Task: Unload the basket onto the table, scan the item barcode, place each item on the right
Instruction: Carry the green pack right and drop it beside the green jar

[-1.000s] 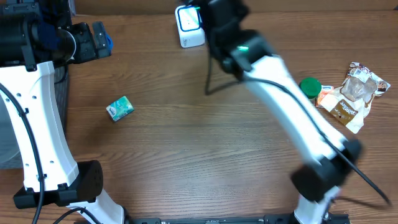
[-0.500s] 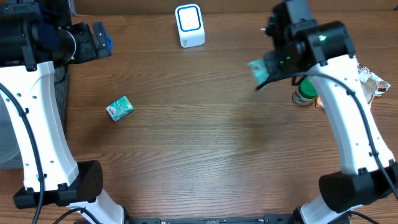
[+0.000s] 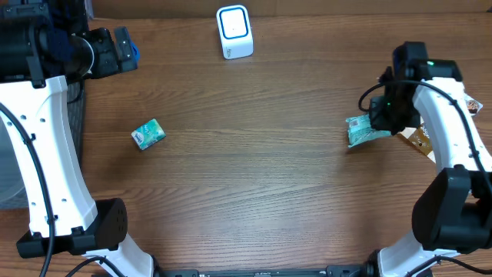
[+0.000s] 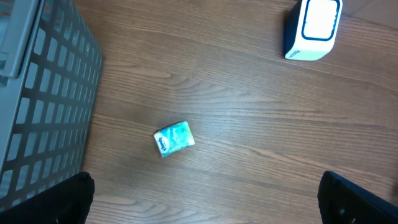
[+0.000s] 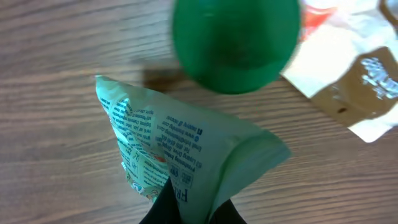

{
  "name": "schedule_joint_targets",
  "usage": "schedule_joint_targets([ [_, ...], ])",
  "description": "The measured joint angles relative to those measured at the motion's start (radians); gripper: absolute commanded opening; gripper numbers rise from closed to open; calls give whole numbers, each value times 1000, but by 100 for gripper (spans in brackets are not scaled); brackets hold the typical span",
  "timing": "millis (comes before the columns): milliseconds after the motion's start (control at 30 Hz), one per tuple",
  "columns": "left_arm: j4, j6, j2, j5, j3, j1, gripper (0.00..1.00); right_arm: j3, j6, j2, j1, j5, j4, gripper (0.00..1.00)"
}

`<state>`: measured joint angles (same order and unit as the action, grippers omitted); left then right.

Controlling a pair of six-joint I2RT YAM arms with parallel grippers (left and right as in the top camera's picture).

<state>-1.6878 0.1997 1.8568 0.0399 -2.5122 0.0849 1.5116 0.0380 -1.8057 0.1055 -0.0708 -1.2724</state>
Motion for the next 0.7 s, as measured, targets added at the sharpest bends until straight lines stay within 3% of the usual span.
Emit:
schedule_joint_targets([
  [33, 0, 0, 0, 0, 0, 0, 100, 0, -14, 0, 8, -8, 0, 33],
  [67, 0, 0, 0, 0, 0, 0, 100, 0, -36, 0, 18, -19, 1, 63],
  [100, 0, 0, 0, 0, 0, 0, 99, 0, -50, 0, 25, -28, 3, 100],
  [400, 0, 0, 0, 0, 0, 0, 99, 18, -129, 0, 18, -2, -42, 100],
  [600, 0, 0, 0, 0, 0, 0, 100, 108, -149, 0, -63, 280, -29, 100],
  [700, 0, 0, 0, 0, 0, 0, 100, 113, -154, 2, -128, 431, 71, 100],
])
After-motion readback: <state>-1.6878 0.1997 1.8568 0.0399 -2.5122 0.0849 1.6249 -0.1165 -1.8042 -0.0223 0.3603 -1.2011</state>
